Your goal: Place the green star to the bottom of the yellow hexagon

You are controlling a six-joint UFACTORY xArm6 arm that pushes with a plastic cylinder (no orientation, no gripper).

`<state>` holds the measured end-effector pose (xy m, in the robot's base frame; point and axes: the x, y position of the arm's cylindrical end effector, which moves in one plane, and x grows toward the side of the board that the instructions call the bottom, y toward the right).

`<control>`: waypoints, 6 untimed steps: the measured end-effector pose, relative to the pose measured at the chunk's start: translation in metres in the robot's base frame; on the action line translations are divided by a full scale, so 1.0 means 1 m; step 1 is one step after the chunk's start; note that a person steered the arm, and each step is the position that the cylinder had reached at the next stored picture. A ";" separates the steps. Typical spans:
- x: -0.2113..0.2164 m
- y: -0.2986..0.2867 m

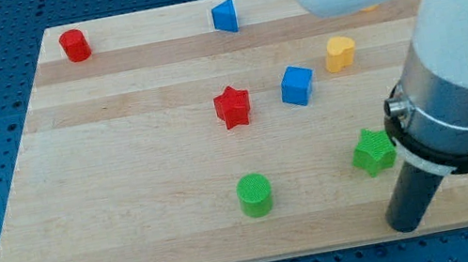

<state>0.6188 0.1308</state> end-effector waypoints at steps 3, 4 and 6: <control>-0.162 -0.006; -0.170 -0.006; -0.180 0.023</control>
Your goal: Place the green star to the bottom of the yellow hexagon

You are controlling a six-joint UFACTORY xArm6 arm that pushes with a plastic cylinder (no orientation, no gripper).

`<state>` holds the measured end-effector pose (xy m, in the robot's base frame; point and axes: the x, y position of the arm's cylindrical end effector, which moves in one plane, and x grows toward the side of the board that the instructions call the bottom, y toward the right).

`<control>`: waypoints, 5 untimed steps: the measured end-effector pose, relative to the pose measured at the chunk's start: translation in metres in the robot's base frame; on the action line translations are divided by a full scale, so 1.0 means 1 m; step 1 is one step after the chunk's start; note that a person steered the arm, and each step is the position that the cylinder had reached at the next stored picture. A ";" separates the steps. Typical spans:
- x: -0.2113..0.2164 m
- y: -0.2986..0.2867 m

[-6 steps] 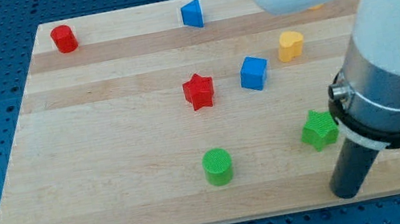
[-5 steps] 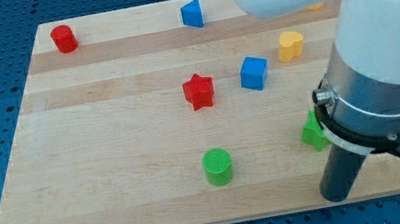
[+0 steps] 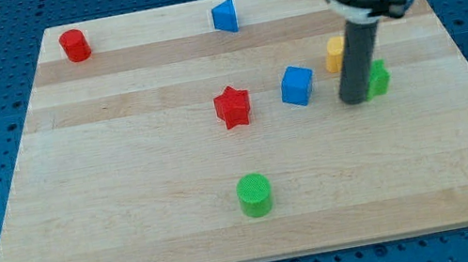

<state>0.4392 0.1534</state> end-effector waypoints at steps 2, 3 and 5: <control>-0.013 0.016; -0.027 0.031; -0.029 0.033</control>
